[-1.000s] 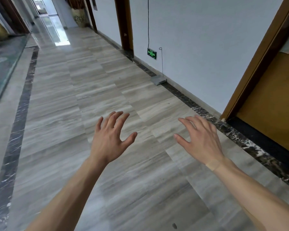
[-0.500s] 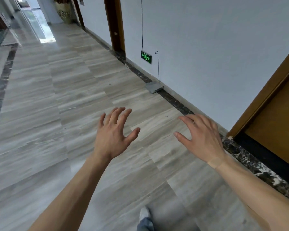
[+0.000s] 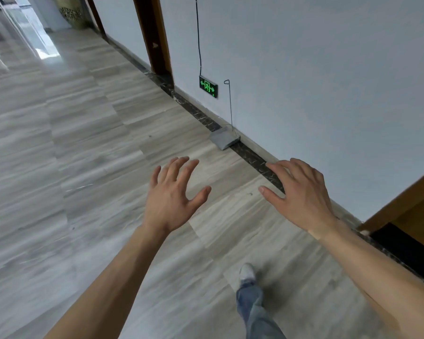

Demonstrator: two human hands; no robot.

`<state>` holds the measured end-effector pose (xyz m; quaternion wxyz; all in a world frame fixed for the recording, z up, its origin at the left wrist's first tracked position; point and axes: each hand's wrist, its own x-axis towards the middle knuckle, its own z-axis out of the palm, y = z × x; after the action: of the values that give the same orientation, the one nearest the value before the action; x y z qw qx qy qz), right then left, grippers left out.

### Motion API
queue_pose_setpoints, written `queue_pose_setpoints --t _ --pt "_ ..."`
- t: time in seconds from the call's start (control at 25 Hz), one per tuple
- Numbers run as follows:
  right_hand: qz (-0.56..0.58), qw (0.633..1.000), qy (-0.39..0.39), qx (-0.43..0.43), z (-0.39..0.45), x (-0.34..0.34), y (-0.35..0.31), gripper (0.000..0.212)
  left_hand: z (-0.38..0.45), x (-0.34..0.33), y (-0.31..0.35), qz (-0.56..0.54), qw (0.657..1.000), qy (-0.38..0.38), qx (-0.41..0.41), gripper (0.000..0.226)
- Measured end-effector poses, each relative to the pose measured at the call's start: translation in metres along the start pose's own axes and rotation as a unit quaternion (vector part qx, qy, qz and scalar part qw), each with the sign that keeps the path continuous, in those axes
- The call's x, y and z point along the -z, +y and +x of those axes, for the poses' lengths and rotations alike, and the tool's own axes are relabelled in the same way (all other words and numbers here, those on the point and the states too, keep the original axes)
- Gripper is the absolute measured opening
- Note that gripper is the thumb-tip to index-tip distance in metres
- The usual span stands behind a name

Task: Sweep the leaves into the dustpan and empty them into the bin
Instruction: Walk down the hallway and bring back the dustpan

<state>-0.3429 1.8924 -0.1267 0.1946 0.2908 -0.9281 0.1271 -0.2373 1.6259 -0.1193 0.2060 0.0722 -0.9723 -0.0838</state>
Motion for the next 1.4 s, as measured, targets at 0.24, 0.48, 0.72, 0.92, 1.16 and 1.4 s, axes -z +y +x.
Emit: queue_pose_setpoints --t 0.24,0.48,0.72,0.92,1.16,1.4 --pt "0.016 1.000 -0.014 0.013 0.185 -0.083 0.061 0.060 0.180 -0.073 -0.043 0.006 1.000 -0.015 0.017 0.066" --pt "0.025 0.999 -0.024 0.034 0.350 -0.150 0.080 0.058 0.325 -0.121 -0.106 0.009 0.999 -0.008 0.036 0.067" --pt "0.008 0.999 -0.038 0.007 0.527 -0.260 0.083 0.059 0.506 -0.190 -0.220 0.001 1.000 -0.017 0.025 0.066" --pt "-0.002 0.999 -0.043 -0.031 0.654 -0.319 0.080 0.058 0.644 -0.227 -0.290 -0.016 0.999 -0.041 -0.012 0.065" --pt "-0.014 0.996 -0.050 -0.076 0.776 -0.377 0.114 0.058 0.794 -0.294 -0.329 -0.031 0.995 -0.082 -0.047 0.064" --pt "-0.008 0.992 -0.076 -0.098 0.906 -0.457 0.199 0.057 0.954 -0.386 -0.330 -0.031 0.992 -0.102 -0.060 0.064"
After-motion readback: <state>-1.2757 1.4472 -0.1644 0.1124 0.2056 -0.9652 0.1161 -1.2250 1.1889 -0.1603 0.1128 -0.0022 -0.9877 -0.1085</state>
